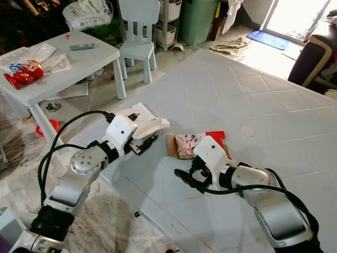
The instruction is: Picking trash to rubbish bin
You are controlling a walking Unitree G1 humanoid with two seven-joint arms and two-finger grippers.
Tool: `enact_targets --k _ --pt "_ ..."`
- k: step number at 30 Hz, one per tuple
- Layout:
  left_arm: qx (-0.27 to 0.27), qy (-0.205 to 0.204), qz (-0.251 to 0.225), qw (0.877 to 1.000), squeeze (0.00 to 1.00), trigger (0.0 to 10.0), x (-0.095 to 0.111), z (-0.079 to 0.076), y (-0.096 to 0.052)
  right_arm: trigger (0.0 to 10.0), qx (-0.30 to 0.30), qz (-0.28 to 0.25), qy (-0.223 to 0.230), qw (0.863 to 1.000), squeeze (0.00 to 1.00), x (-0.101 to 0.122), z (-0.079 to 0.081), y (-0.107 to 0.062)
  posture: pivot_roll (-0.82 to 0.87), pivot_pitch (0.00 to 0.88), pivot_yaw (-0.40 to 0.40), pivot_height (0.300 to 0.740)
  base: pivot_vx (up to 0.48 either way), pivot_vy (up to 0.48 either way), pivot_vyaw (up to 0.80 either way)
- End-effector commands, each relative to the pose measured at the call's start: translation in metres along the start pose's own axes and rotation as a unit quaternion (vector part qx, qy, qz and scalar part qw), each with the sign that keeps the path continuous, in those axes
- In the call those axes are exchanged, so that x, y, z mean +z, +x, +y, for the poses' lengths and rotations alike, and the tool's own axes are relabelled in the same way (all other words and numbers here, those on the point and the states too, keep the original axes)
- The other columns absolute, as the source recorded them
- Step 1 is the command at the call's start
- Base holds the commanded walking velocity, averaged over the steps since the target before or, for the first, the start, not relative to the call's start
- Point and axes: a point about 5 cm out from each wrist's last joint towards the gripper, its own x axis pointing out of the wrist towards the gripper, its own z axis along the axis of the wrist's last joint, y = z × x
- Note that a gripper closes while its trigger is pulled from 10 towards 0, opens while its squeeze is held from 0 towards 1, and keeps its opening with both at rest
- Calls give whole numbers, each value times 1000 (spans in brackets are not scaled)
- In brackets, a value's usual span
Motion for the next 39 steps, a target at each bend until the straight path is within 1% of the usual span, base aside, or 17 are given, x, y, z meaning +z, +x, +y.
enact_targets --k 1,6,8,10,11,12,16,20,22,23,24,28,39 --pt "-18 14 4 1000 1000 10000 0 -5 1 10000 0 16 -3 1000 0 -5 0 -1 -55 115 -105 740 0 0 0" --pt "-15 27 19 999 1000 10000 -5 -2 1 10000 1 16 -3 1000 0 -5 1 0 -55 116 -105 740 0 0 0" --pt "-14 50 37 998 1000 10000 -12 1 1 10000 3 16 -3 1000 0 -5 1 0 -56 116 -105 740 0 0 0" --pt "-16 56 47 997 1000 10000 -15 2 1 10000 3 16 -3 1000 0 -5 1 0 -56 116 -105 740 0 0 0" --pt "-18 57 59 996 675 10000 -19 3 2 10000 3 16 -3 1000 0 -5 1 0 -57 117 -105 740 0 0 0" --pt "-23 65 69 995 0 10000 -23 3 2 10000 4 16 -3 1000 0 -5 1 0 -58 117 -104 740 0 0 0" --pt "-23 65 78 995 0 10000 -27 5 3 10000 4 15 -2 1000 0 -5 2 0 -58 117 -104 740 0 0 0" --pt "4 62 81 995 0 10000 -31 13 7 10000 5 12 -2 1000 0 -4 3 1 -61 117 -103 740 0 0 0" --pt "17 54 79 995 0 10000 -32 17 9 10000 5 12 -2 1000 0 -4 3 1 -62 118 -102 740 0 0 0" --pt "22 53 78 995 0 6627 -33 19 10 10000 6 11 -2 1000 0 -4 4 1 -62 118 -102 740 0 0 0" --pt "32 48 76 995 0 0 -33 22 11 10000 6 10 -2 1000 0 -4 4 1 -62 118 -102 740 0 0 0" --pt "36 45 74 996 0 0 -34 24 12 10000 6 9 -2 1000 0 -4 4 1 -64 118 -102 740 0 0 0" --pt "29 41 65 997 0 0 -38 21 14 10000 9 6 -4 1000 0 -3 5 1 -62 114 -102 740 0 0 0"
